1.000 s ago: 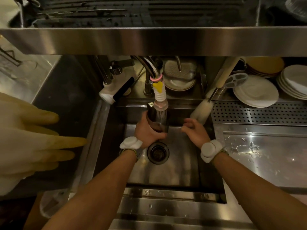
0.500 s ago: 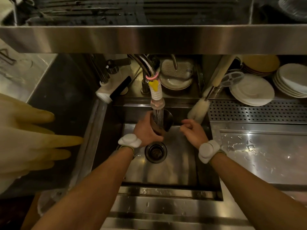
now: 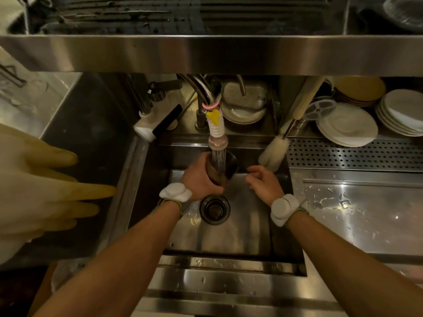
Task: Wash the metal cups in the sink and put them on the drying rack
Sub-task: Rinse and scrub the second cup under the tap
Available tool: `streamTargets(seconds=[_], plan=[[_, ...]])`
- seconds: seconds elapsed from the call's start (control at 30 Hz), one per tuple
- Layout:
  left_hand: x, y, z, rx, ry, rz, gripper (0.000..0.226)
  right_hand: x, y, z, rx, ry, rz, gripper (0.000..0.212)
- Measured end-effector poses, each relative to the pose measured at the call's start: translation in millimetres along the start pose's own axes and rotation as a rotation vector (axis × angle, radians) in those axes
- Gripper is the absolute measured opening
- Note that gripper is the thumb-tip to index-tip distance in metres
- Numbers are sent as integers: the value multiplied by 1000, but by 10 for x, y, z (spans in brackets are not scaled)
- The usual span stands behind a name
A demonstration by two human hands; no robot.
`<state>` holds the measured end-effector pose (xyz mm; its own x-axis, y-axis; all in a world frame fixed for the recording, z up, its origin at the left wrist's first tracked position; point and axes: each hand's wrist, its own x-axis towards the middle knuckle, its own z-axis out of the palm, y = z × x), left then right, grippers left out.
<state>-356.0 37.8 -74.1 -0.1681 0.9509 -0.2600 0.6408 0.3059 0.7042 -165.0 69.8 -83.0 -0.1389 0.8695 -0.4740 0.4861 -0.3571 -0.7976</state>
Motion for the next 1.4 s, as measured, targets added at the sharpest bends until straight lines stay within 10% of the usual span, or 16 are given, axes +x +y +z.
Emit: streamTargets(seconds=[0.3,0.47,0.57,0.73,0.87,0.97,1.4], plan=[[-72,91,125,17,71,-164,84,-126,-252,275,155,-255,26,72],[-50,60,-38,-110,-153,-90,96,-66,-294,445,344,-128,69,79],[-91,-83,-182,-376,-236,-97,63,-29,-305,447,328,-153,139,83],[-62,-224,-195,-493,143,-300,31,35,-268,465,458,-212,235,68],[-37,-11,-122,-731,-134,-418,34,56,-280,489,594,-224,242,35],[-23,82,-46,-752,-77,-342,16,99,-299,482,550,-80,296,49],[24,-35,-89,-605,-5,-373,45,29,-229,494,349,-167,233,85]])
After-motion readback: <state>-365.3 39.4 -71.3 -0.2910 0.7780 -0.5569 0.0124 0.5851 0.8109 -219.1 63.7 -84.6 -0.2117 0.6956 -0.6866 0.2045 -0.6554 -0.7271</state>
